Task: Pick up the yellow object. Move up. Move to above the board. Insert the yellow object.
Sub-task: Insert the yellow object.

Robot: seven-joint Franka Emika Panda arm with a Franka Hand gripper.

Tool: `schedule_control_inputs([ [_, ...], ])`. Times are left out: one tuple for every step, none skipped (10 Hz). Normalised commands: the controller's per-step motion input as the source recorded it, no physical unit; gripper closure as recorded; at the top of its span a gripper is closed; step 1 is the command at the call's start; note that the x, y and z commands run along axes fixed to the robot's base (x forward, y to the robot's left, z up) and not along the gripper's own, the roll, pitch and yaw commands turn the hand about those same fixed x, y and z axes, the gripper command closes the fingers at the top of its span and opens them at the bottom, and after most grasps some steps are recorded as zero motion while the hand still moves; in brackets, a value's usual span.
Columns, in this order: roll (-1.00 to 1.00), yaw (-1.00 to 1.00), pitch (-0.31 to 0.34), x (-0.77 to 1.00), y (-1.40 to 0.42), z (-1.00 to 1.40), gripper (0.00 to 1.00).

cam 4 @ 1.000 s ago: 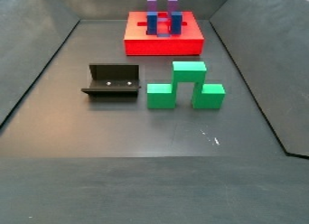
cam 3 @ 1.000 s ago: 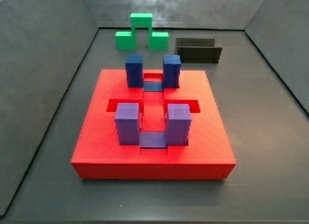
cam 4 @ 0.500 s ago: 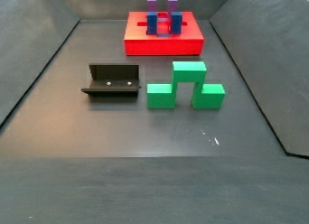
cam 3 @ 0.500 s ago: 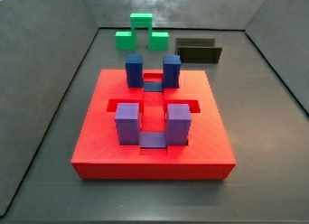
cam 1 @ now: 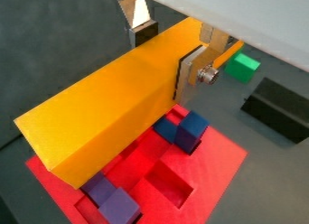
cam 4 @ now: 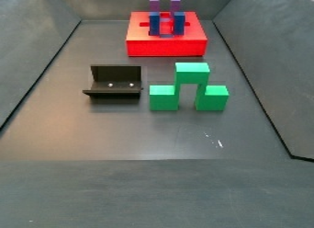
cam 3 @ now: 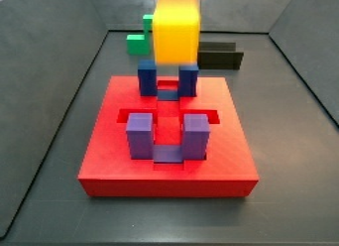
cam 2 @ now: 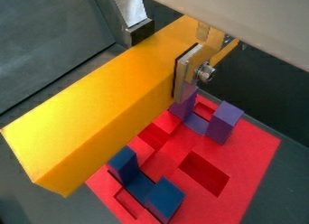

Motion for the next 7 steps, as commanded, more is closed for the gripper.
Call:
schedule_control_inputs([
  [0.06,0.02,-0.251,0.0,-0.15,-0.69,1.0],
  [0.07,0.01,-0.22,0.0,-0.14,-0.63,1.0],
  [0.09,0.02,-0.197,0.0,-0.15,-0.6,1.0],
  [0.1,0.01,-0.183,0.0,-0.17,-0.58,1.0],
  [0.14,0.01,-0.159,0.0,-0.14,-0.59,1.0],
  [0.19,0.03,-0.131,0.0,-0.15,-0.58,1.0],
  [0.24,0.03,-0.081,0.0,-0.13,-0.53,1.0],
])
